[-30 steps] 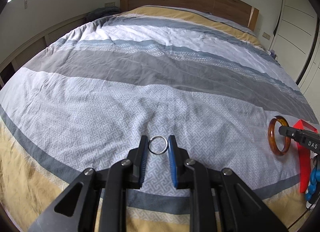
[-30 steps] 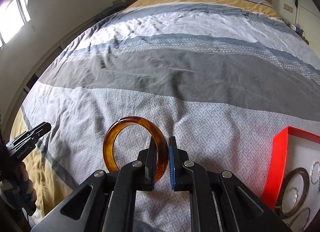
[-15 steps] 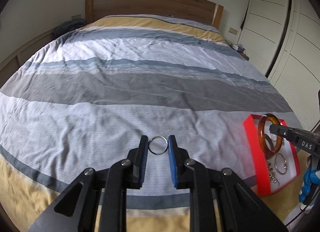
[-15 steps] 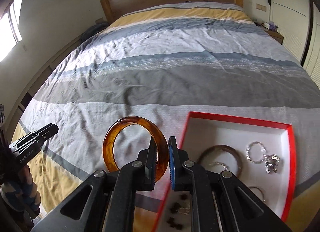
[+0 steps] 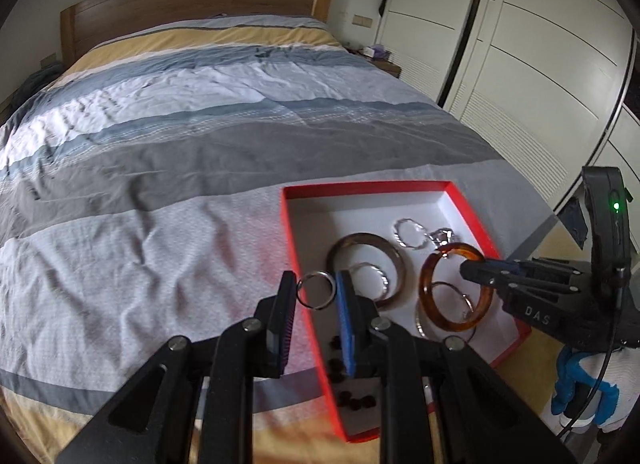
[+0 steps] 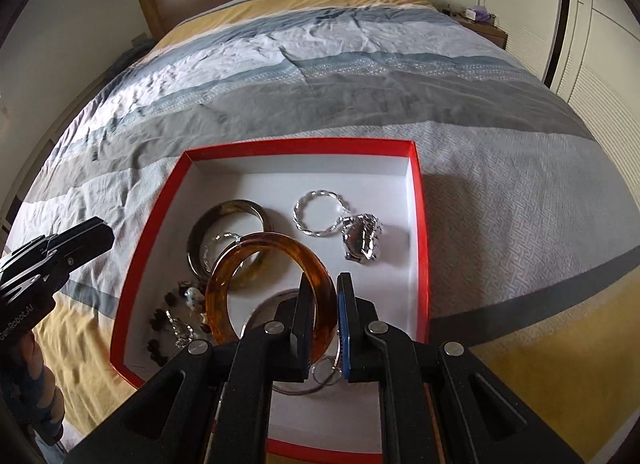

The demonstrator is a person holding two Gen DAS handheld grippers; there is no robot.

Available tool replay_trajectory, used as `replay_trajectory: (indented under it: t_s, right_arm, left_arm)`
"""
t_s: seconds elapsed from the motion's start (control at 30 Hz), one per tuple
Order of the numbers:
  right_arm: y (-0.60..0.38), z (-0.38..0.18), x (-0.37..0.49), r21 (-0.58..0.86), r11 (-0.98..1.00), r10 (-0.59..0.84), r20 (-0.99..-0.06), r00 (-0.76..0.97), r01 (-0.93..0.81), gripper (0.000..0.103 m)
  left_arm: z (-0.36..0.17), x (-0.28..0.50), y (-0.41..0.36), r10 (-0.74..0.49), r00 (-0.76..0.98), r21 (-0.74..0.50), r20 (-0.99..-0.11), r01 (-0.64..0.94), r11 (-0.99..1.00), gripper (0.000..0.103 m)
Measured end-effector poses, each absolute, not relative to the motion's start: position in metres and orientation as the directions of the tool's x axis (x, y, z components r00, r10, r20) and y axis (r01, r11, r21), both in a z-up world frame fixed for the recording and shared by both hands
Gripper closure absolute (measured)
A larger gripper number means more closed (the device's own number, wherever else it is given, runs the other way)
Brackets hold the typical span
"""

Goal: Organize jewelry
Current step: 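Carry the silver ring and the amber bangle over the red box with both tools, then open both tools to drop the ring and the amber bangle into the box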

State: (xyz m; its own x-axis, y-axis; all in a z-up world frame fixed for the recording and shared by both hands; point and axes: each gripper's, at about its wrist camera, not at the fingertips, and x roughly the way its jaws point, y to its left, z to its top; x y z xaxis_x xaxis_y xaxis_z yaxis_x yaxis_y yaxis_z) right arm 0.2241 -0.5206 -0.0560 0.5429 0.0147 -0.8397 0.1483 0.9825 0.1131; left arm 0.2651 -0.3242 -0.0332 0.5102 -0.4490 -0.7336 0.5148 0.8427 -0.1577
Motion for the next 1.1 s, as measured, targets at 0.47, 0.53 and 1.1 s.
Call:
replay_trajectory:
  t_s: [0.47, 0.53, 1.1]
  right_arm:
    - [-0.534, -0.075, 0.222, 0.121, 0.988, 0.052, -0.848, 0.527, 0.096, 0.092]
    - [-0.532, -0.076, 0.223, 0.108, 0.99, 0.046, -0.849, 0.527, 0.089, 0.092]
    - [-0.528, -0.052, 0.205, 0.059, 0.995, 0.006, -0.841, 0.541, 0.081, 0.063]
  left_arm:
    - [-0.08, 0.273, -0.37, -0.381, 0.479, -0.097, -0.791, 0.516, 0.851, 0.084]
    - [-0.081, 0.272, -0.372, -0.386, 0.473, -0.103, -0.792, 0.521, 0.848, 0.084]
    - [-0.07, 0.261, -0.368, -0.397, 0.45, -0.132, -0.8, 0.513, 0.848, 0.07]
